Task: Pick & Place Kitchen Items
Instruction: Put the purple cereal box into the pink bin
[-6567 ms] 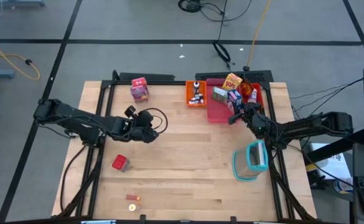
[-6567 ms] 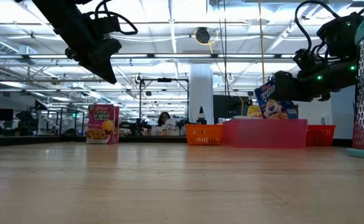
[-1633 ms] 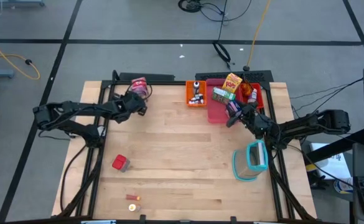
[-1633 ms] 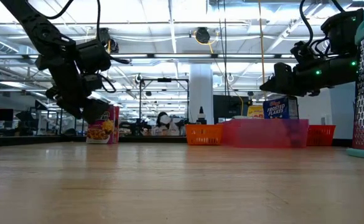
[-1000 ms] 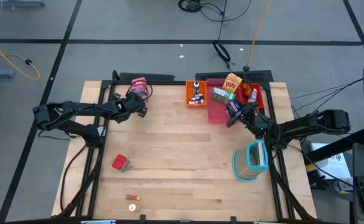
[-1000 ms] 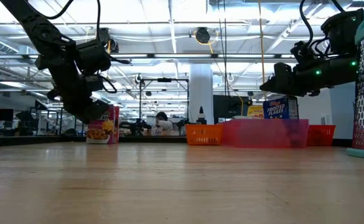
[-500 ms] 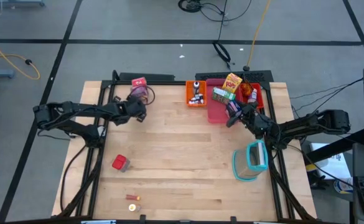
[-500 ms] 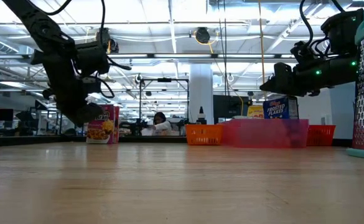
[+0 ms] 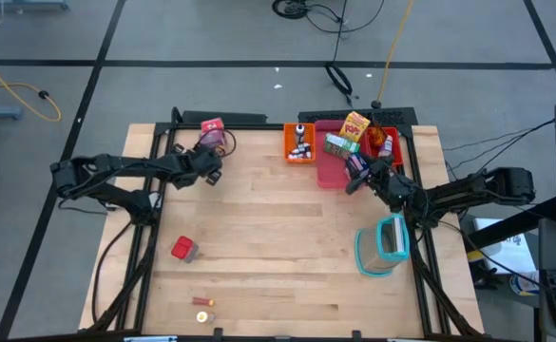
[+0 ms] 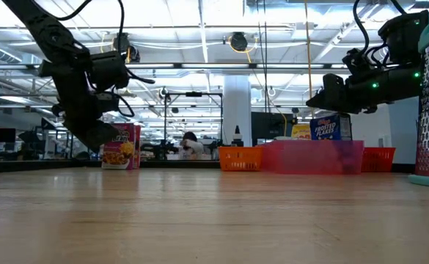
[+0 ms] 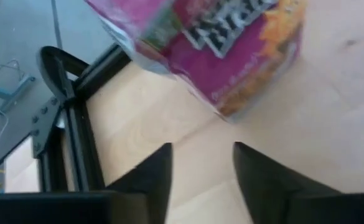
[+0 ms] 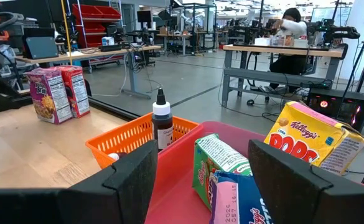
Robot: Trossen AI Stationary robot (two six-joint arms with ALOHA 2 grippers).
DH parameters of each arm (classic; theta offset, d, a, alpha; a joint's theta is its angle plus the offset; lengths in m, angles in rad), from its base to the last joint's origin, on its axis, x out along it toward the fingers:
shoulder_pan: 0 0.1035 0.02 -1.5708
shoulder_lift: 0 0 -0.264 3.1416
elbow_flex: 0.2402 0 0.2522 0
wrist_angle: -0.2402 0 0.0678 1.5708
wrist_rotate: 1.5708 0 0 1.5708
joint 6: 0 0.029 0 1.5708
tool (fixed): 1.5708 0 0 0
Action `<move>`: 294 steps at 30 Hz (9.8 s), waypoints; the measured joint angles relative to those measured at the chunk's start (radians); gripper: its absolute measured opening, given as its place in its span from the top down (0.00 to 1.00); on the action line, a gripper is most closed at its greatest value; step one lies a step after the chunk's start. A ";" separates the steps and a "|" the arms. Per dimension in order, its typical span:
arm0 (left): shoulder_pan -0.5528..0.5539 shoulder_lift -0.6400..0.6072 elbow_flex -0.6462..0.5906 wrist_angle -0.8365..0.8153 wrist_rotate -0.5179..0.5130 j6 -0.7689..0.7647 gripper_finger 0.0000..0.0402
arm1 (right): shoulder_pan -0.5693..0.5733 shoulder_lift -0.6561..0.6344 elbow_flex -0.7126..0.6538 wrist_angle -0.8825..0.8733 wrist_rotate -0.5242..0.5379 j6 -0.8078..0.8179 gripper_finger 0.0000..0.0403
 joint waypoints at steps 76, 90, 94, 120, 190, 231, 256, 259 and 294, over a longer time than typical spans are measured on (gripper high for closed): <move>0.102 -0.057 0.012 0.105 0.574 0.341 0.97 | 0.000 0.000 0.000 -0.010 0.000 0.000 0.40; -0.054 -0.186 0.139 0.092 0.216 0.587 0.76 | 0.000 0.000 0.000 -0.009 0.000 0.027 0.40; -0.041 -0.163 0.140 0.093 0.202 0.617 0.58 | 0.000 0.000 0.000 -0.008 0.000 0.027 0.40; 0.016 -0.028 0.139 0.159 0.107 0.764 0.44 | 0.000 0.000 0.000 -0.009 0.000 0.026 0.40; -0.557 0.115 0.437 0.234 -0.172 0.846 1.00 | 0.000 0.179 0.468 -0.279 -0.665 0.003 0.40; -0.606 0.310 0.580 0.225 -0.140 0.837 1.00 | -0.002 0.375 0.633 -0.300 -0.705 -0.056 0.40; -0.617 0.310 0.580 0.252 -0.137 0.738 0.96 | -0.002 0.388 0.633 -0.277 -0.748 -0.082 0.96; -0.617 0.310 0.580 0.240 -0.213 0.737 0.93 | -0.007 0.377 0.633 -0.292 -0.701 -0.097 0.98; -0.617 0.267 0.578 -0.194 -0.263 0.149 0.90 | -0.077 0.059 0.186 -0.075 -0.306 -0.056 0.99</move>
